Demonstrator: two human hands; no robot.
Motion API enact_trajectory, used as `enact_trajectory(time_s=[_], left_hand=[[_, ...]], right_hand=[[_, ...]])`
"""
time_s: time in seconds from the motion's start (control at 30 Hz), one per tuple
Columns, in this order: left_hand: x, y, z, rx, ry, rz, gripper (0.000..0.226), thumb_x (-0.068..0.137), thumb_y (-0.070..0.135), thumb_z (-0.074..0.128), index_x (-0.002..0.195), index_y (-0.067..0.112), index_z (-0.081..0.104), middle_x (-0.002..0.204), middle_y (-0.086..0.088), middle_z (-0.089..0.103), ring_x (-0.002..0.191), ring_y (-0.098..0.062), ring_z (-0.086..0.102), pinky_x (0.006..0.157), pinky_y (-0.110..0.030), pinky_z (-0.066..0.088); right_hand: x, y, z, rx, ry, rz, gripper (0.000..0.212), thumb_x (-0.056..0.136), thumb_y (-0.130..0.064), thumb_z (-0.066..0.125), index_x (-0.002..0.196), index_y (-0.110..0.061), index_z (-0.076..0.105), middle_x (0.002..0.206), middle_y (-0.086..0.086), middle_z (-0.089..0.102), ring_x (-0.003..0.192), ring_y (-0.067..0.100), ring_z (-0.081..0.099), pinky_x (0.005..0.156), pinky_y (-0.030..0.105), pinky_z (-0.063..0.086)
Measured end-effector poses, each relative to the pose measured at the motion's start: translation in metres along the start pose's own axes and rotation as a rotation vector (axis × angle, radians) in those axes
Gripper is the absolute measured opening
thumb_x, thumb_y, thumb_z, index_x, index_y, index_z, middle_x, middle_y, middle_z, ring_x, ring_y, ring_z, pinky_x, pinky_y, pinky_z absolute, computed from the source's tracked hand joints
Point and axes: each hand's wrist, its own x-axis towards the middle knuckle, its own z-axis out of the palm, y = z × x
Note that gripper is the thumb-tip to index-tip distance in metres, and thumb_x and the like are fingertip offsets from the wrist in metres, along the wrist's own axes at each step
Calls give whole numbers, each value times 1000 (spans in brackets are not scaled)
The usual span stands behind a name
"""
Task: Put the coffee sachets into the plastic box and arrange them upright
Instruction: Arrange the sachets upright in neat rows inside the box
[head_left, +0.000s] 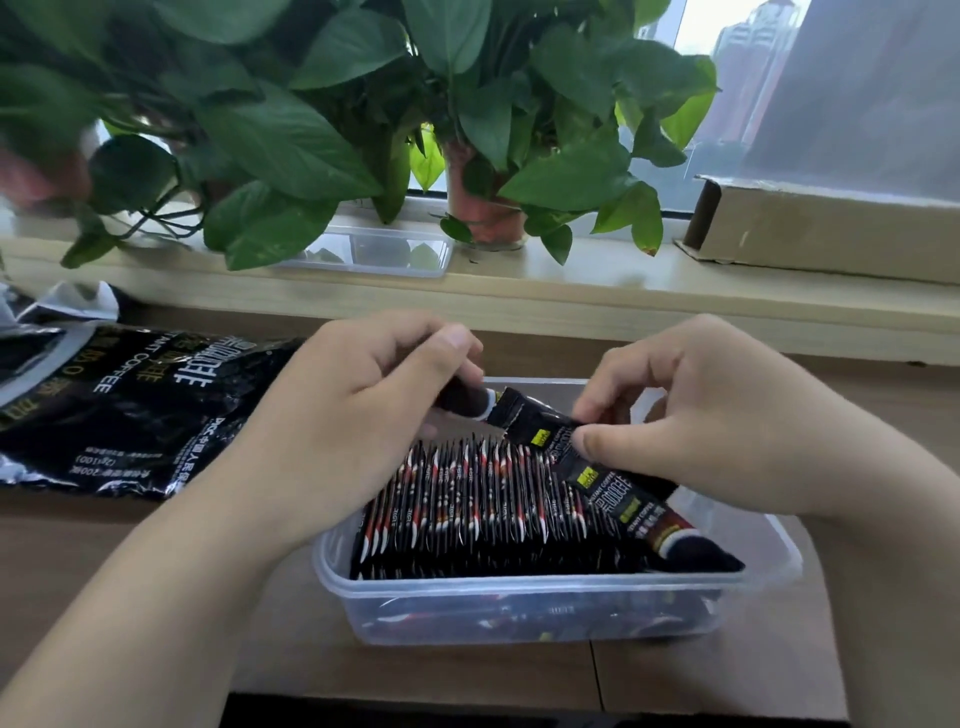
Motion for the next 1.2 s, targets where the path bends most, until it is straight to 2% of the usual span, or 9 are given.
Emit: enact_trajectory(time_s=[0.17, 0.3, 0.4, 0.53, 0.7, 0.83, 0.97, 1.07, 1.2], left_hand=[[-2, 10, 8, -114, -143, -54, 40, 70, 54, 66, 104, 33, 72, 92, 6, 74, 75, -17, 78, 70, -46, 65], [0, 7, 7, -27, -149, -6, 15, 80, 32, 81, 94, 36, 77, 82, -6, 77, 77, -23, 77, 78, -51, 63], [1, 6, 6, -83, -150, -27, 19, 83, 10, 79, 87, 29, 80, 76, -6, 78, 73, -21, 77, 76, -42, 65], [1, 7, 8, -163, -82, -70, 13, 85, 4, 75, 82, 16, 81, 70, -7, 78, 67, -20, 77, 66, -30, 64], [-2, 9, 10, -157, -21, -69, 7, 81, 18, 80, 85, 24, 80, 73, -6, 78, 65, -24, 77, 64, -38, 64], [-1, 12, 13, -224, 55, -47, 21, 81, 8, 79, 89, 27, 81, 73, -7, 78, 57, -22, 76, 58, -32, 64], [0, 14, 12, -302, 69, -84, 17, 83, -2, 75, 84, 15, 80, 68, -13, 77, 59, -26, 76, 56, -28, 63], [1, 11, 11, -381, 111, -137, 14, 84, -4, 73, 82, 9, 79, 71, -18, 76, 60, -30, 77, 53, -26, 62], [3, 8, 12, -433, 105, -208, 9, 88, -5, 69, 87, 3, 74, 73, -9, 75, 66, -33, 78, 57, -29, 64]], right_hand=[[4, 4, 8, 115, 72, -36, 6, 79, -19, 78, 74, -21, 75, 70, 2, 75, 64, 24, 72, 59, 33, 56], [5, 3, 15, 153, 98, -93, 8, 83, -17, 75, 78, -23, 73, 69, -2, 75, 53, 8, 65, 53, 22, 50], [5, 3, 17, 161, 97, -112, 8, 84, -17, 76, 81, -24, 72, 73, -4, 75, 53, 0, 61, 55, 13, 46], [7, 7, 19, 176, 95, -98, 8, 86, -20, 74, 88, -27, 71, 75, -5, 75, 58, 6, 65, 60, 19, 52], [9, 7, 24, 130, 94, -137, 17, 90, -17, 70, 100, -30, 71, 88, -7, 77, 82, 13, 73, 82, 43, 58], [7, 4, 24, 86, 153, -174, 27, 90, -17, 70, 105, -39, 69, 97, -20, 74, 93, -2, 69, 87, 27, 55], [7, 4, 27, 72, 168, -156, 38, 91, -21, 69, 123, -39, 61, 100, -16, 70, 99, 3, 66, 90, 26, 53], [10, 5, 27, -1, 208, -101, 40, 93, -27, 64, 128, -43, 50, 95, -17, 64, 85, 2, 64, 73, 18, 47], [13, 4, 30, -50, 235, -15, 49, 96, -32, 60, 138, -41, 37, 94, -14, 66, 64, -14, 54, 60, 11, 41]])
